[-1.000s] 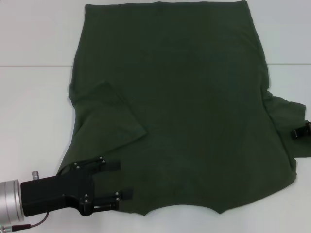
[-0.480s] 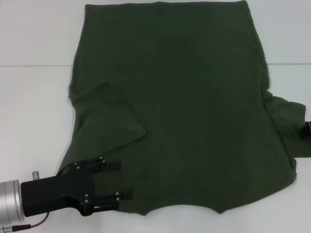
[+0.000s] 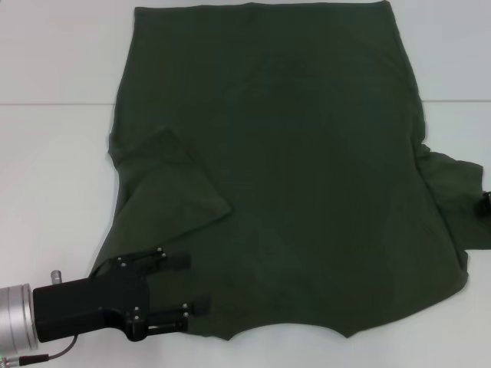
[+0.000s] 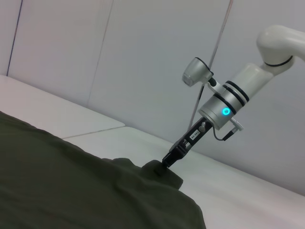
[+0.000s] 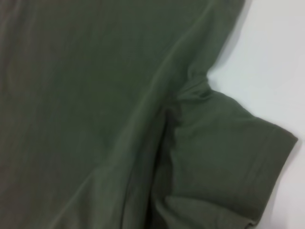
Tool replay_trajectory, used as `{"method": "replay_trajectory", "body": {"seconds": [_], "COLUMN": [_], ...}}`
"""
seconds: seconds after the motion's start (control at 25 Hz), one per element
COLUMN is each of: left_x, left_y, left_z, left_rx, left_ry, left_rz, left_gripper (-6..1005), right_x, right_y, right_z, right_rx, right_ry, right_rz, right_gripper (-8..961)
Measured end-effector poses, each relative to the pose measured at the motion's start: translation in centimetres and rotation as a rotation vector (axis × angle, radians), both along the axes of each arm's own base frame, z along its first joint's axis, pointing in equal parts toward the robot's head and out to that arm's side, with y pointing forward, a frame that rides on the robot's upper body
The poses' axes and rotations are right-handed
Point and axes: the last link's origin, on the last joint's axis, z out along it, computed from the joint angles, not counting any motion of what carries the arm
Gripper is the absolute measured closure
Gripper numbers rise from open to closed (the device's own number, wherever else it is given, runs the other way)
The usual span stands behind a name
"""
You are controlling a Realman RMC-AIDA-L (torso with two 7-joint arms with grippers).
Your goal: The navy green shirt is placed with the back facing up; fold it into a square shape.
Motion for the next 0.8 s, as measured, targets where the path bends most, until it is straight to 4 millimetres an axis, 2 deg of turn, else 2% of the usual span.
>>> {"method": "replay_trajectory", "body": {"seconds": [0.24, 0.48, 0.68, 0.8], "left_x": [0.0, 0.0, 0.0, 0.1], "left_y": [0.0, 0.0, 0.0, 0.1], "left_z": [0.0, 0.1, 0.2, 0.2], "left_rx": [0.000, -0.004, -0.015, -0.016], "left_ry": [0.000, -0.002, 0.002, 0.003], "left_rz": [0.000, 0.001, 0.003, 0.001], "left_gripper": [175, 176, 176, 176], "right_x": [0.8, 1.4, 0.8, -0.1], "right_y": [-0.1, 0.0, 0.3, 0.8], "right_z": [1.5, 4.3, 6.5, 6.9], "right_rx": [0.065, 0.164, 0.220, 0.222], "right_ry": [0.028, 0.056, 0.058, 0.050], "right_rz": [-0.036, -0.054, -0.035, -0.009], "right_gripper": [938, 937, 937, 937]}}
